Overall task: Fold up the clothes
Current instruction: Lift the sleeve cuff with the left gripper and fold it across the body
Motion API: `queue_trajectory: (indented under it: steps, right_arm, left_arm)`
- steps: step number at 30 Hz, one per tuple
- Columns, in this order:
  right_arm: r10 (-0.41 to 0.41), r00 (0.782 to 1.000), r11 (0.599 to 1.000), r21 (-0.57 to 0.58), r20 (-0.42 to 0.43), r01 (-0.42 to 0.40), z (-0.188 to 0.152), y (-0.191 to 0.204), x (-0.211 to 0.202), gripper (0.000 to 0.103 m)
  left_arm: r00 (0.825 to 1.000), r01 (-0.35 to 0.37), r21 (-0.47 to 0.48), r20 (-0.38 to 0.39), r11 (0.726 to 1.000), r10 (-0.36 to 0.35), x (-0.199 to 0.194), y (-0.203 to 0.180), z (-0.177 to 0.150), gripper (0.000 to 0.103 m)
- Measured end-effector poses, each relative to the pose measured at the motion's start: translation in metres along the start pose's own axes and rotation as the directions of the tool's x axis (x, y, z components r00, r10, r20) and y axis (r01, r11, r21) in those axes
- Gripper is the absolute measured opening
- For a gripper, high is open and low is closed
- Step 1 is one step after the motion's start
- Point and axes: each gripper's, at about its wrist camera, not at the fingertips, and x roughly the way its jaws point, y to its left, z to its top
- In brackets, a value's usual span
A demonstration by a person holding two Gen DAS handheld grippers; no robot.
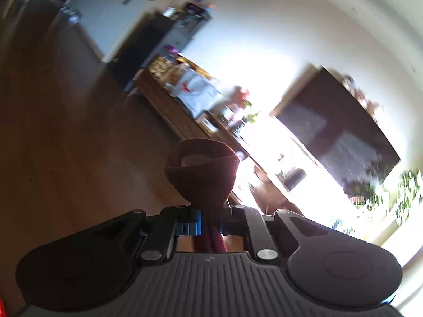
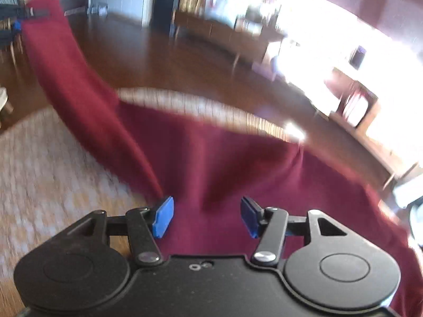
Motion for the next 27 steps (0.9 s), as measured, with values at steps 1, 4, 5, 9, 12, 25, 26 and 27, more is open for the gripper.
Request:
queue_trajectory:
  steps: [1,4,5,9,12,25,26,27]
  right_arm:
    - [-0.004,1.0,1.0,-0.001,-0.004,0.003,-0.005,0.0,0.002,0.103]
    - [-0.009,1.0,1.0,0.007,0.021,0.009,-0.02,0.003,0.001,0.103]
    - [-0.01,1.0,1.0,0.013,0.029,0.01,-0.024,0.003,-0.002,0.103]
    - [-0.009,0.999,1.0,0.022,0.051,0.008,-0.045,0.002,-0.015,0.103]
    - [-0.02,0.997,1.0,0.024,0.073,0.018,-0.056,0.001,-0.028,0.103]
    - [-0.07,0.996,0.981,0.185,0.051,0.059,-0.138,-0.005,-0.097,0.103]
    - [-0.076,0.996,0.976,0.206,0.043,0.066,-0.15,-0.008,-0.102,0.103]
    - [-0.082,0.996,0.971,0.227,0.034,0.072,-0.162,-0.011,-0.108,0.103]
  left_arm:
    - [1.0,-0.006,0.009,-0.015,1.0,0.006,0.005,-0.004,-0.004,0.011]
    - [0.998,-0.039,0.006,-0.057,0.999,0.039,0.011,-0.005,-0.016,0.011]
    - [0.996,-0.043,0.006,-0.072,0.999,0.044,0.014,-0.005,-0.019,0.008]
    - [0.993,-0.072,0.047,-0.092,0.996,0.076,0.013,-0.009,-0.029,0.007]
    - [0.989,-0.133,0.164,-0.041,0.978,0.141,0.003,-0.026,-0.036,0.007]
    - [0.993,0.114,0.603,-0.035,0.79,-0.116,-0.045,-0.158,-0.111,0.006]
    - [0.988,0.143,0.619,-0.05,0.772,-0.143,-0.048,-0.171,-0.12,0.006]
    - [0.983,0.174,0.63,-0.068,0.757,-0.169,-0.049,-0.185,-0.13,0.006]
